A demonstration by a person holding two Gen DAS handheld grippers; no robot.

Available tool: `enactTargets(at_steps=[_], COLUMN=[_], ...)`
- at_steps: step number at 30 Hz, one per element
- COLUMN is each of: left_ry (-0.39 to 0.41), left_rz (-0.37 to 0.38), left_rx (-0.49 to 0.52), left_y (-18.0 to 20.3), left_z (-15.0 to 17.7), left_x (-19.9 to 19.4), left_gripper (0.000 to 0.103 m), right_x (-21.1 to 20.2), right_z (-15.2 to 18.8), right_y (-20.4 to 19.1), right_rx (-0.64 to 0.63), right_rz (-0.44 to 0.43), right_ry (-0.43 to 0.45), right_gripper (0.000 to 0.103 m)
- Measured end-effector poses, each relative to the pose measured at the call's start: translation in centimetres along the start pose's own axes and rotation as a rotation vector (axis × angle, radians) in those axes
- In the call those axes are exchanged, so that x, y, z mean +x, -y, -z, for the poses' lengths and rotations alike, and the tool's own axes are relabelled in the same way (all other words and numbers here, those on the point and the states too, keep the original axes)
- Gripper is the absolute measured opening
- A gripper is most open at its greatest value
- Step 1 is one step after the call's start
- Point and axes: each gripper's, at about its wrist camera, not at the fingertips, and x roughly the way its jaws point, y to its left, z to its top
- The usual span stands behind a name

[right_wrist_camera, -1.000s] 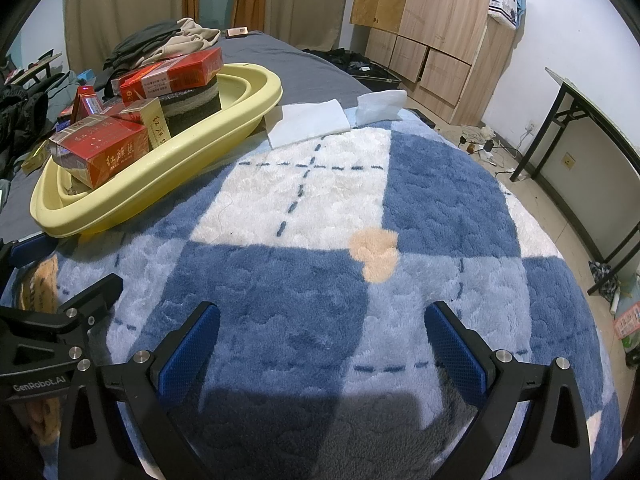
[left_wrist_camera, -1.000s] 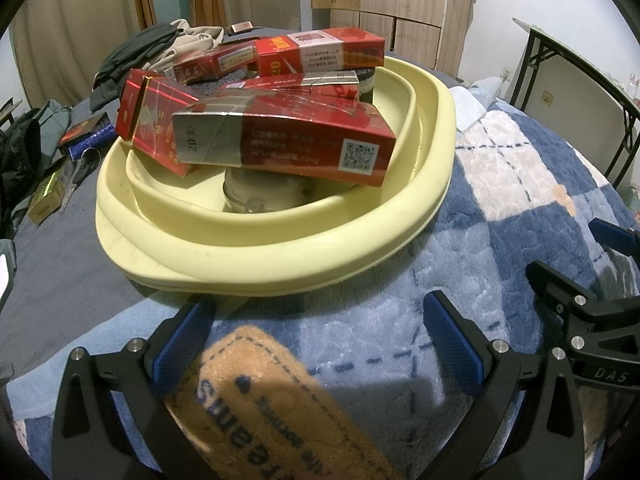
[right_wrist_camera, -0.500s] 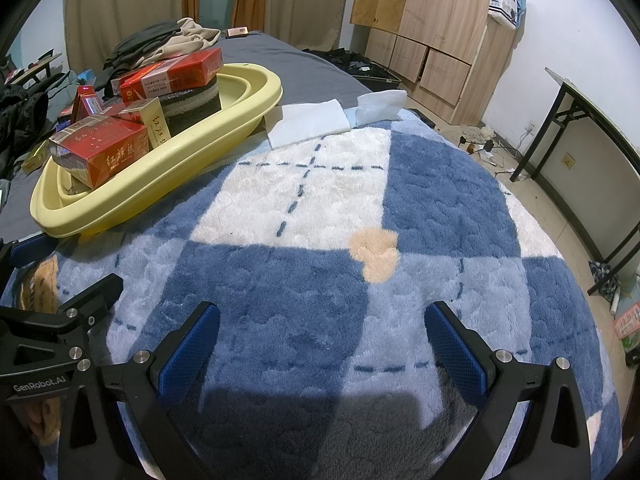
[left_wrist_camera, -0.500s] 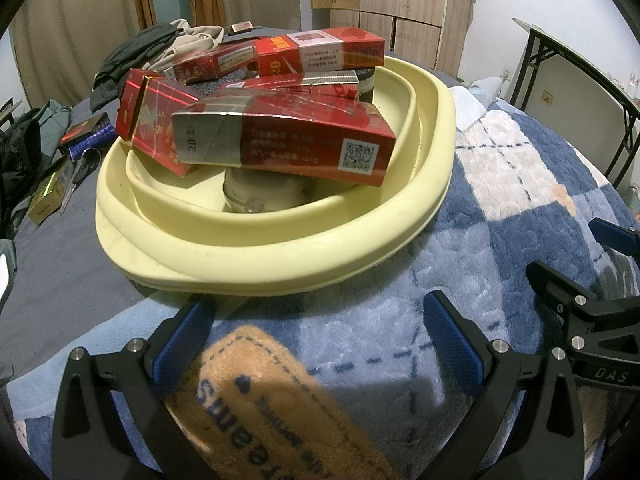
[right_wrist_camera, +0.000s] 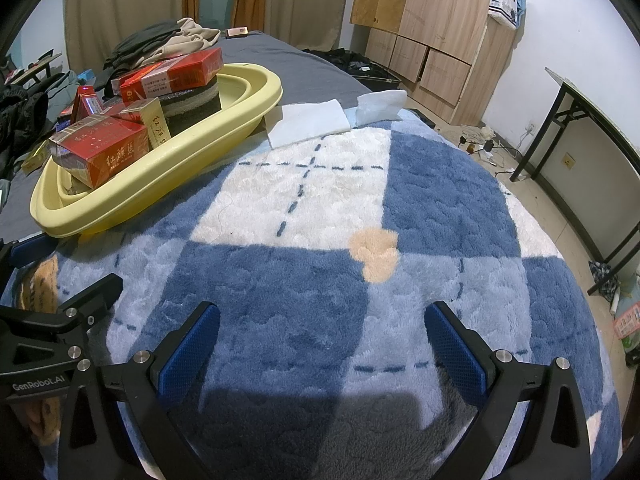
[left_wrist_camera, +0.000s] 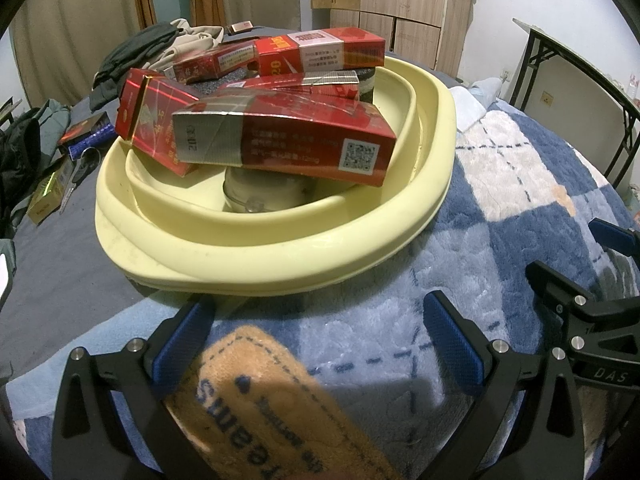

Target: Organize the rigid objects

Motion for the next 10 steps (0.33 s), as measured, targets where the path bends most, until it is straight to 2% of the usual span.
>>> enactTargets(at_steps=[10], left_ry=[0.0], left_rz=[-0.001], left_rx=[0.001], left_y=[-0.01], left_z=[0.01], left_x=[0.02], left_gripper=[0.103], right_x=[0.0], right_z=[0.0], right_y=[0.0], right_rx=[0.0], right_rz=[0.0], right_ry=[0.0], right_gripper=[0.103])
